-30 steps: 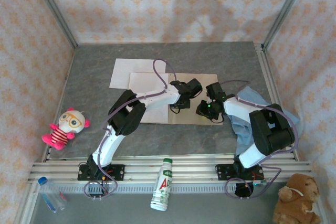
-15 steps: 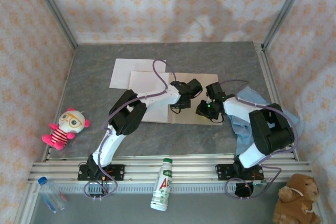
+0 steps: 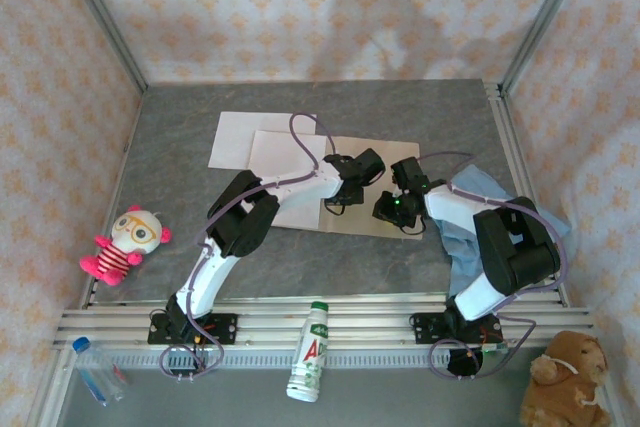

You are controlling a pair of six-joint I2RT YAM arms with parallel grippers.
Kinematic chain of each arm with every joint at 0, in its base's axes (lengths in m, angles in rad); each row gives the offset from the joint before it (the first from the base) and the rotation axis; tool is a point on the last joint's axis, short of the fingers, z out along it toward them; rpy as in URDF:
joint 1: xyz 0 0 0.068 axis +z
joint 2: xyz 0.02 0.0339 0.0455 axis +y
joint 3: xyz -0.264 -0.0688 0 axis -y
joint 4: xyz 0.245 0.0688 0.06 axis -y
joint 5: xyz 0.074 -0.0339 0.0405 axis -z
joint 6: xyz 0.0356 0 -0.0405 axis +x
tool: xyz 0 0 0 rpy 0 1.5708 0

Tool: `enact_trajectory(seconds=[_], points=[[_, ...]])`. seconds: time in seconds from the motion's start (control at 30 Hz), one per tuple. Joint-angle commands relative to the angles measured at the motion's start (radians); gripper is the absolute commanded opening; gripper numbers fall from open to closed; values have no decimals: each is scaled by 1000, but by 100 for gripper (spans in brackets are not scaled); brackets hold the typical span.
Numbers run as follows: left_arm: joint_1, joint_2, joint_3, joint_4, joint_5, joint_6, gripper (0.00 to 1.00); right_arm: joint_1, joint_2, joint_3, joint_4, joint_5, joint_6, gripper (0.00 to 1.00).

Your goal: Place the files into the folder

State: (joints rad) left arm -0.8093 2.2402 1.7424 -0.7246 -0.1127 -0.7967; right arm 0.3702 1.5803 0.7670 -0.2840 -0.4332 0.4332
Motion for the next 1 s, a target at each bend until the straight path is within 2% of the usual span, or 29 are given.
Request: enact_trajectory(seconds=[0.0,0.37,0.53,0.7,0.8,0.97], points=[[-4,-12,-38,12,59,-11,11,23,74,-38,-20,53,-17,29],[38,-113,-30,-29,20,16,12,26,81,-33,-27,57,-18,29],[68,-143,29,-81,-22,67,33,28,81,-29,-32,56,-21,29],[78,-158,110,-170,-92,128,38,31,86,-21,-42,57,-25,29],[92,-178,84,-146,-79,149,35,33,89,-18,-46,63,-26,29],[104,-194,56,-128,-34,184,16,35,89,-14,-51,64,-25,29]])
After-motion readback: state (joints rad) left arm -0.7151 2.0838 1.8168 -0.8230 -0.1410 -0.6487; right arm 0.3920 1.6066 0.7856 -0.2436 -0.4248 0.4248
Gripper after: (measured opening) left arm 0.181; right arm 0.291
